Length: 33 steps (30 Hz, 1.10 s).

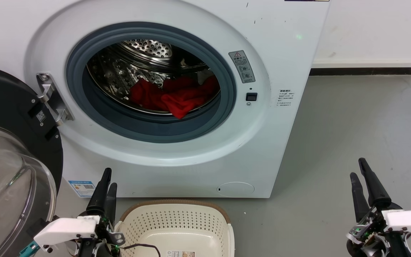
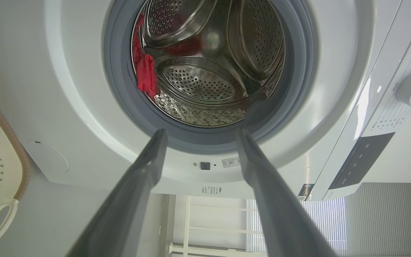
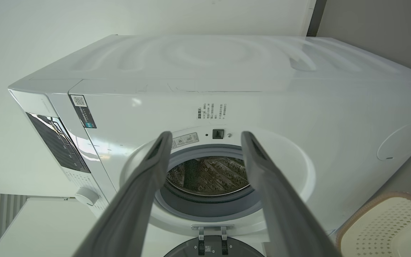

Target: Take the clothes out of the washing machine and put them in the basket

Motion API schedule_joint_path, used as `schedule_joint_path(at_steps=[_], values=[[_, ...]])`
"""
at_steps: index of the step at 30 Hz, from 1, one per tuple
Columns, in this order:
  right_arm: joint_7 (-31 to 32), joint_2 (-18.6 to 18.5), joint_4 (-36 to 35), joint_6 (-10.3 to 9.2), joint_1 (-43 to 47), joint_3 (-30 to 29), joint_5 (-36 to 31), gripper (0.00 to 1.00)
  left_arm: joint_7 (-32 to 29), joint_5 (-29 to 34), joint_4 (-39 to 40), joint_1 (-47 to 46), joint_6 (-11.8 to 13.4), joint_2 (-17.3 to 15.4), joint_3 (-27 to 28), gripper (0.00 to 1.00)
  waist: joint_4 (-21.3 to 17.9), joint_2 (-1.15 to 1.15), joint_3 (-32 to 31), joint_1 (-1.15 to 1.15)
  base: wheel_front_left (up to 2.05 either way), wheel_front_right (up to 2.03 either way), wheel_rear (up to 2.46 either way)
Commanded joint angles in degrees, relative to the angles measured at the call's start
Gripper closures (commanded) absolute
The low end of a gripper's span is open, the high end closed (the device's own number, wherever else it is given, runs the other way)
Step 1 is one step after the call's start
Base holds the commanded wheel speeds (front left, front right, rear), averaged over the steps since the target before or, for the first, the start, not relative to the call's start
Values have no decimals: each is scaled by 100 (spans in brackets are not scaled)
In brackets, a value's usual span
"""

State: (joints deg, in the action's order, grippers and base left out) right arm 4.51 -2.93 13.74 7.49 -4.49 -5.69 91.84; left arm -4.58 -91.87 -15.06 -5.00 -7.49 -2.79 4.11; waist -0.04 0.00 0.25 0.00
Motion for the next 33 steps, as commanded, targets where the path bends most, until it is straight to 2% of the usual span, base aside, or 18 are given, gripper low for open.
schedule_joint_path(at_steps=[1,6,16,26,33], values=[[-70,-10,-163,1,-50,45,-111,0,75,93,115,-192,0,-10,-56,0,-1,0,2,0,0,0,0],[-207,-19,-272,1,-24,74,-582,0,211,501,197,-249,0,-10,-81,0,-4,0,7,0,0,0,0],[-457,-15,-533,1,30,103,-2222,0,461,1684,338,-303,2,-11,-87,0,-15,0,7,0,0,0,0],[-681,-6,-662,1,109,166,-3679,0,685,2973,422,-364,110,-11,-314,0,-13,0,8,0,0,0,0],[-823,-3,-649,1,162,216,-4473,0,828,3844,339,-376,182,-12,-452,0,-20,0,1,0,0,0,0]])
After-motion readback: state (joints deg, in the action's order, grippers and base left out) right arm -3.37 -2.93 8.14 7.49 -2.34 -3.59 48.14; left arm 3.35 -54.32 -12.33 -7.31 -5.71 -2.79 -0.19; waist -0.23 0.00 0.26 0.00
